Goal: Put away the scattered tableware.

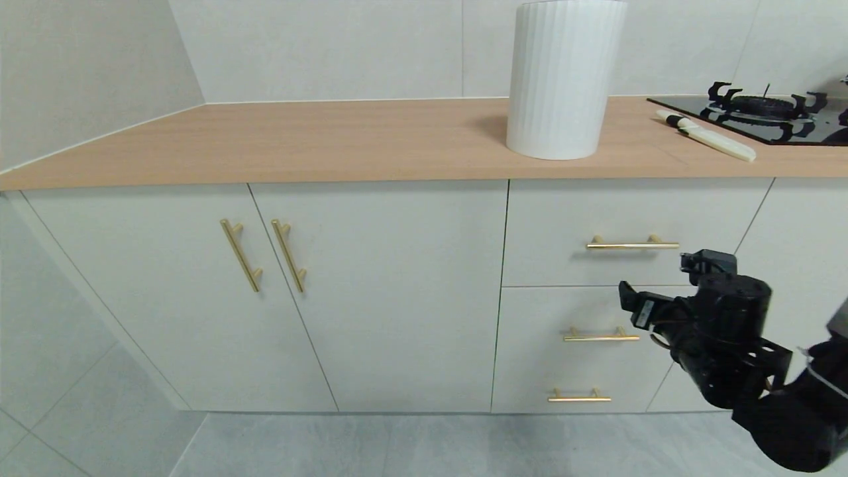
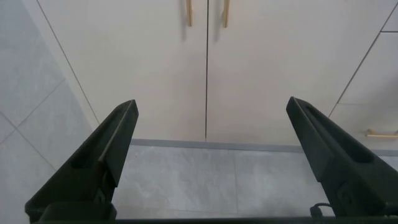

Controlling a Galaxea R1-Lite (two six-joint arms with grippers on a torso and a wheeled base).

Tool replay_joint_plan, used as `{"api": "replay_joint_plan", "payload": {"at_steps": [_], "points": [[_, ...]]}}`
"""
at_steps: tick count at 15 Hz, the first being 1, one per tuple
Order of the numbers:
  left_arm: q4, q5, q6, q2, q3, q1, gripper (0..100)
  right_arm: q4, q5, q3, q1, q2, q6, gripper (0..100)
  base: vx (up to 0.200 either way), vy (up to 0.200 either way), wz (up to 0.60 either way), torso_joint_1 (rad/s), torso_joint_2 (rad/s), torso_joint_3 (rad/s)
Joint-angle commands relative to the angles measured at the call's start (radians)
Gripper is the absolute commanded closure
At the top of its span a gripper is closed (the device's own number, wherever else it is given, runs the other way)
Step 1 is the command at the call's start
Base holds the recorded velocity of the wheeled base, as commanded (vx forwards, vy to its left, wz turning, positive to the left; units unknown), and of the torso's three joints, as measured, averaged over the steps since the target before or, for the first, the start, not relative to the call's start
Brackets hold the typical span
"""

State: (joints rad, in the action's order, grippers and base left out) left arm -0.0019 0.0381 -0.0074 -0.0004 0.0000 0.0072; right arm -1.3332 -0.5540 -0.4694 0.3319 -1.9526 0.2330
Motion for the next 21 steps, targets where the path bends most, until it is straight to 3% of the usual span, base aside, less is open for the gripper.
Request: {"api": "replay_joint_plan", "payload": {"at_steps": [1,6,8,10,15,16,17,21], "points": [[0.000,0.000,0.000,0.000,0.000,0.000,0,-0.003,-0.073,0.183,0.049,0.345,-0.061,0,0.000,0.000,0.00,0.000,0.00,0.000],[-0.001,0.000,0.000,0.000,0.000,0.000,0,0.029,-0.133,0.319,0.009,0.819,-0.291,0,0.000,0.000,0.00,0.000,0.00,0.000],[-0.001,0.000,0.000,0.000,0.000,0.000,0,0.120,-0.129,0.350,-0.117,0.985,-0.345,0,0.000,0.000,0.00,0.000,0.00,0.000],[-0.001,0.000,0.000,0.000,0.000,0.000,0,0.262,-0.122,0.356,-0.151,1.155,-0.370,0,0.000,0.000,0.00,0.000,0.00,0.000],[-0.001,0.000,0.000,0.000,0.000,0.000,0,1.049,-0.122,0.291,-0.263,1.811,-0.376,0,0.000,0.000,0.00,0.000,0.00,0.000],[-0.001,0.000,0.000,0.000,0.000,0.000,0,1.049,-0.122,0.291,-0.263,1.811,-0.376,0,0.000,0.000,0.00,0.000,0.00,0.000],[0.000,0.000,0.000,0.000,0.000,0.000,0,1.161,-0.126,0.268,-0.298,1.884,-0.356,0,0.000,0.000,0.00,0.000,0.00,0.000],[-0.001,0.000,0.000,0.000,0.000,0.000,0,1.152,-0.103,0.408,-0.333,1.953,-0.333,0,0.000,0.000,0.00,0.000,0.00,0.000]]}}
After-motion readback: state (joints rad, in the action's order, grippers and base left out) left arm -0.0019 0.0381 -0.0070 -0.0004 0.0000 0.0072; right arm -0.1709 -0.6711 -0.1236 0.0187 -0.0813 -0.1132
